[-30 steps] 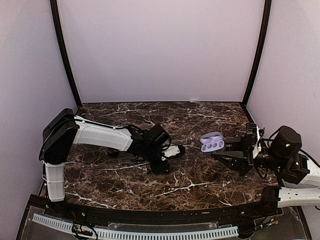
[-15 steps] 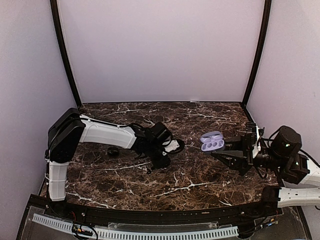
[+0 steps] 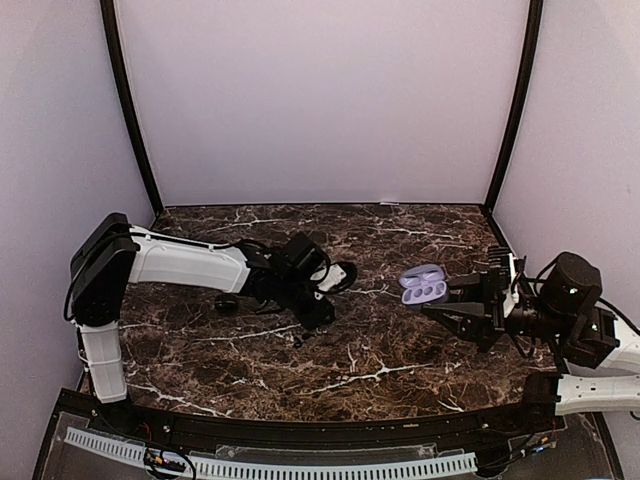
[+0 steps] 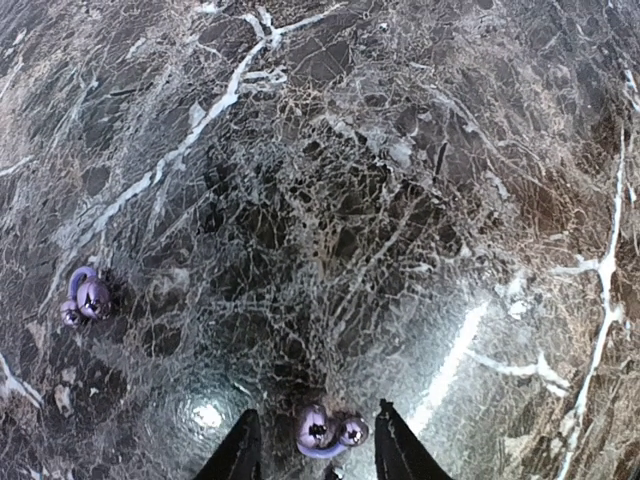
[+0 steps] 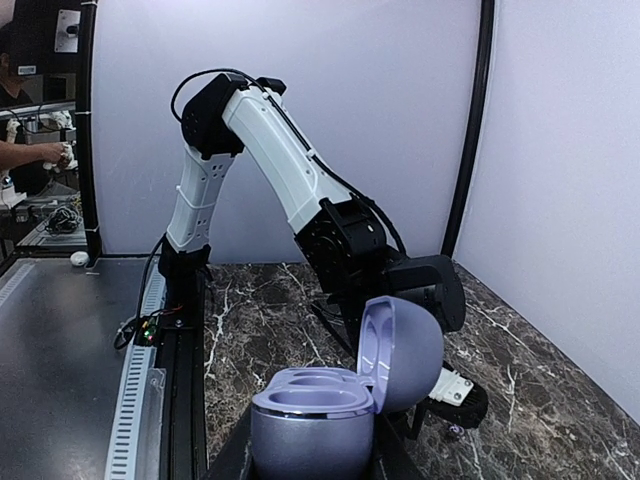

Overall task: Insert the wireless bluetooth earbuds into the charging case
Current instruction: Adjust the right earbud at the center of the board.

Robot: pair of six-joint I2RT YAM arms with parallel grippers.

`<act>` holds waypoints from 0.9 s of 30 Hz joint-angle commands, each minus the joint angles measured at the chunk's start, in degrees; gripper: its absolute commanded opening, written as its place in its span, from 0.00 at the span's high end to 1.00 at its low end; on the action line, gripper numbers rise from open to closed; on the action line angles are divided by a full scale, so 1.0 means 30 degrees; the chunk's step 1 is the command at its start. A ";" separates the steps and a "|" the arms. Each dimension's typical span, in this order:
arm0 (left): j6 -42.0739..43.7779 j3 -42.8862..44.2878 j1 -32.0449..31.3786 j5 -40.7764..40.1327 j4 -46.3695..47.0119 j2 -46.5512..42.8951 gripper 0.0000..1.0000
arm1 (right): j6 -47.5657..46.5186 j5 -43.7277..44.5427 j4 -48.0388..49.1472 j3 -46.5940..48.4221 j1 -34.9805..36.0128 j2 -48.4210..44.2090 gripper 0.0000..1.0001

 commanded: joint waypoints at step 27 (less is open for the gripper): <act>-0.1096 0.0250 0.0105 -0.2362 -0.0951 0.0667 0.73 | 0.0204 0.0534 0.0292 -0.0036 0.0084 -0.0500 1.00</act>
